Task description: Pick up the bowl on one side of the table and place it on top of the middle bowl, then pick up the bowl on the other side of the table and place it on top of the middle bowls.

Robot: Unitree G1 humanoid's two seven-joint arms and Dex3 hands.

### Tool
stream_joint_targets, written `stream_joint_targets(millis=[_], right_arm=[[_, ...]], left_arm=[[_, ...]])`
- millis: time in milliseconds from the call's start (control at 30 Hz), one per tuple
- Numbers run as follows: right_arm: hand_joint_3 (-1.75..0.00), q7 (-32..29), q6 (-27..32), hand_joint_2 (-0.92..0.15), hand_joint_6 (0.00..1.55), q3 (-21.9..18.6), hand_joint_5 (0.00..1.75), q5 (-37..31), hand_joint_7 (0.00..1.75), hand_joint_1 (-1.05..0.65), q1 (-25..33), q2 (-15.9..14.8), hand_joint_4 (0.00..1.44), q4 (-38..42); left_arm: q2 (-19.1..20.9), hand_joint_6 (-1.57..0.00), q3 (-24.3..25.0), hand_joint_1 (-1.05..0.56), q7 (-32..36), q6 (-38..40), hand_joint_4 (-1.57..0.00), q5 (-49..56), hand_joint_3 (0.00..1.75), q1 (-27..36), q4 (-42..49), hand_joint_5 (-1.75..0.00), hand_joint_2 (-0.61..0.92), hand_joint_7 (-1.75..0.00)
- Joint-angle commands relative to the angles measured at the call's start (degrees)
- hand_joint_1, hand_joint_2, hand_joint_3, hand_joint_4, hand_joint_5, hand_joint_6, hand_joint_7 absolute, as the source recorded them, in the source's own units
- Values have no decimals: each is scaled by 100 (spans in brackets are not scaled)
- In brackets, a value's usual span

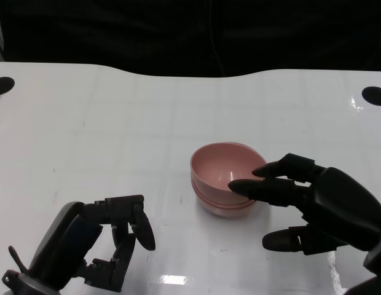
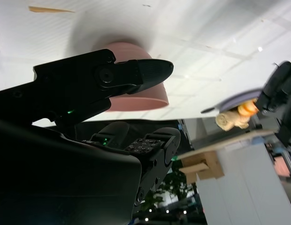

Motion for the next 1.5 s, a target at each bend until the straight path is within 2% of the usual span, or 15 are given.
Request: stream_joint_targets(millis=[33, 200, 300, 367, 500, 533, 633, 767, 800, 833, 900, 967, 1067, 1367, 1500], right_arm=[[-28, -79, -142, -92, 50, -245, 91, 230, 5, -49, 264, -96, 7, -196], [-8, 56, -103, -91, 64, -480, 90, 439, 12, -33, 665, -139, 26, -512], [-2, 190, -1, -86, 82, -601, 81, 558, 17, -15, 921, -177, 54, -745], [-1, 239, 23, -86, 89, -660, 78, 618, 17, -10, 1013, -179, 65, -816], [-1, 273, -7, -86, 93, -765, 73, 782, 16, -8, 1149, -114, 72, -876], [-1, 250, -43, -84, 108, -808, 83, 887, 24, 1, 1219, -86, 91, -889], [-1, 101, -241, -82, 125, -897, 95, 972, 33, 12, 1290, -4, 109, -824], [-6, -123, -606, -78, 133, -923, 115, 1028, 46, 27, 1200, 183, 115, -480], [-83, -110, -651, -42, 129, -920, 126, 1076, 60, 30, 1188, 205, 114, -424], [-127, -95, -685, -18, 125, -924, 130, 1103, 69, 31, 1179, 221, 114, -385], [-154, -34, -708, -5, 120, -902, 140, 1223, 84, 31, 1147, 269, 111, -246], [-166, 28, -727, -2, 111, -859, 157, 1404, 109, 33, 1092, 341, 108, -71], [-170, 201, -716, -4, 102, -805, 167, 1679, 124, 33, 1025, 407, 102, 90], [-169, 877, -666, -7, 95, -657, 170, 2383, 131, 24, 799, 543, 95, 462], [-170, 1144, -581, -5, 94, -649, 168, 2591, 134, 23, 771, 594, 96, 504]], left_arm=[[84, -86, 48, 8, -5, -24, -95, -12, 166, -13, 48, -166, 18, -146], [93, -86, 51, 7, -6, 23, -94, 26, 167, -2, 9, -168, 18, -146], [104, -86, 55, 6, -15, 44, -93, 32, 166, 2, -13, -168, 18, -146], [111, -85, 59, 6, -14, 29, -93, 32, 166, -6, 1, -168, 18, -146], [121, -85, 64, 6, -23, -2, -93, -2, 167, -25, 42, -168, 18, -146], [127, -86, 67, 8, -31, -20, -93, -28, 167, -35, 69, -168, 18, -146], [148, -86, 73, 8, -61, 43, -94, -54, 167, -24, 57, -167, 18, -145], [167, -86, 77, 8, -62, 60, -94, -61, 167, 5, 28, -167, 18, -145], [169, -86, 77, 8, -64, 67, -94, -64, 167, 9, 19, -167, 18, -145], [170, -86, 77, 8, -64, 72, -94, -66, 167, 12, 13, -167, 18, -145], [175, -86, 78, 8, -49, 61, -95, -35, 167, 19, 7, -167, 18, -145], [165, -87, 71, 9, -75, 80, -95, -102, 167, 25, 8, -167, 18, -145], [161, -87, 68, 9, -110, 92, -95, -166, 168, 14, 29, -167, 18, -145], [183, -88, 41, 10, -305, 162, -97, -380, 169, -49, 117, -166, 19, -145], [186, -89, 40, 11, -450, 206, -97, -536, 168, -53, 126, -166, 20, -145]])
